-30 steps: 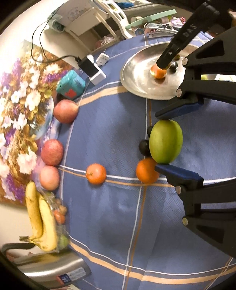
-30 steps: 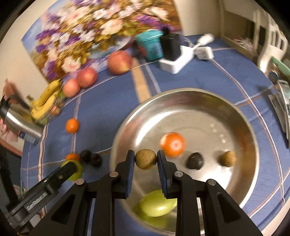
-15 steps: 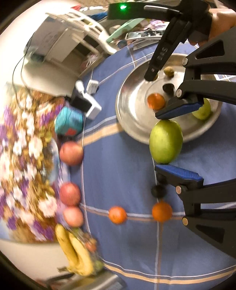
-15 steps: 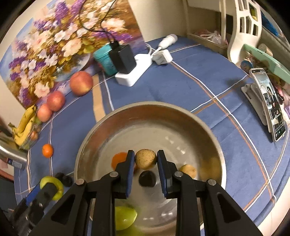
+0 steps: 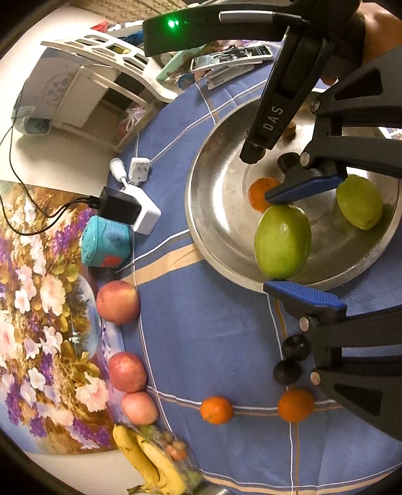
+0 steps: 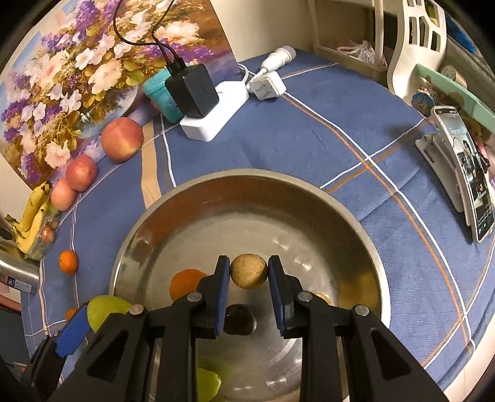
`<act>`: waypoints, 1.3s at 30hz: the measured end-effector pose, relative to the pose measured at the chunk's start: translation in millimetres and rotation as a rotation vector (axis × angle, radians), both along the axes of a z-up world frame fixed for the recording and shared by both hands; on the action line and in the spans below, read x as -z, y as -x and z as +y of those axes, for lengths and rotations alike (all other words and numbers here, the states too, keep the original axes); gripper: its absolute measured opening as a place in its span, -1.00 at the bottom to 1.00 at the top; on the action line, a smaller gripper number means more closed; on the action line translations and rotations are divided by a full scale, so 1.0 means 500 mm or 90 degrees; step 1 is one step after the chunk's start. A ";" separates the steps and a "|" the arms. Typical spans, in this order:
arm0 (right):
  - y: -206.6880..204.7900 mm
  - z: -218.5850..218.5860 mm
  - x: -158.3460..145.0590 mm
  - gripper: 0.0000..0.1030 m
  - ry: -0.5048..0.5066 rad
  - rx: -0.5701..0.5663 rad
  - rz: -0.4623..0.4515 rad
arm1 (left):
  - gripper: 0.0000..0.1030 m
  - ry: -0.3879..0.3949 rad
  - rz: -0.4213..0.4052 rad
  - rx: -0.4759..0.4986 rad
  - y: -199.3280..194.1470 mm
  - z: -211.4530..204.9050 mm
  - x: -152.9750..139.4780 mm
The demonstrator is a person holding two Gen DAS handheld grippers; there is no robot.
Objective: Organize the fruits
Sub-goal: 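Carry both fruits over the steel bowl and open the left tool to drop the mango, then open the right tool to drop the kiwi into the bowl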
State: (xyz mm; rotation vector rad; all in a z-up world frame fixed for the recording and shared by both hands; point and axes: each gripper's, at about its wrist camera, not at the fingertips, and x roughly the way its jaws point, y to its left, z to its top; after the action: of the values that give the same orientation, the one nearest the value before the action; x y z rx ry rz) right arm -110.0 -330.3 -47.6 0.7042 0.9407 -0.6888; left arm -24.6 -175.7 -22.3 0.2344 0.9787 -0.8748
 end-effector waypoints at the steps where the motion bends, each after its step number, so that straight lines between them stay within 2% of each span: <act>1: -0.001 0.000 0.001 -0.48 -0.001 -0.001 0.001 | 0.04 -0.003 0.001 0.000 -0.001 0.000 0.002; 25: 0.001 0.002 -0.007 -0.47 0.009 -0.008 -0.006 | 0.08 0.003 -0.003 -0.015 -0.010 0.016 -0.013; 31: 0.004 0.004 -0.012 -0.47 0.010 -0.012 -0.008 | 0.08 0.001 0.006 -0.038 -0.027 0.030 -0.011; 39: -0.001 0.016 -0.013 -0.47 0.008 -0.031 -0.001 | 0.09 -0.012 0.029 -0.119 -0.070 0.073 -0.006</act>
State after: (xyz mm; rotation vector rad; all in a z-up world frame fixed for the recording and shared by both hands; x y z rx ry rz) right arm -109.3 -322.1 -41.0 0.6693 0.9487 -0.6509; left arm 10.2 -139.2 -19.3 0.1372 1.0333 -0.7034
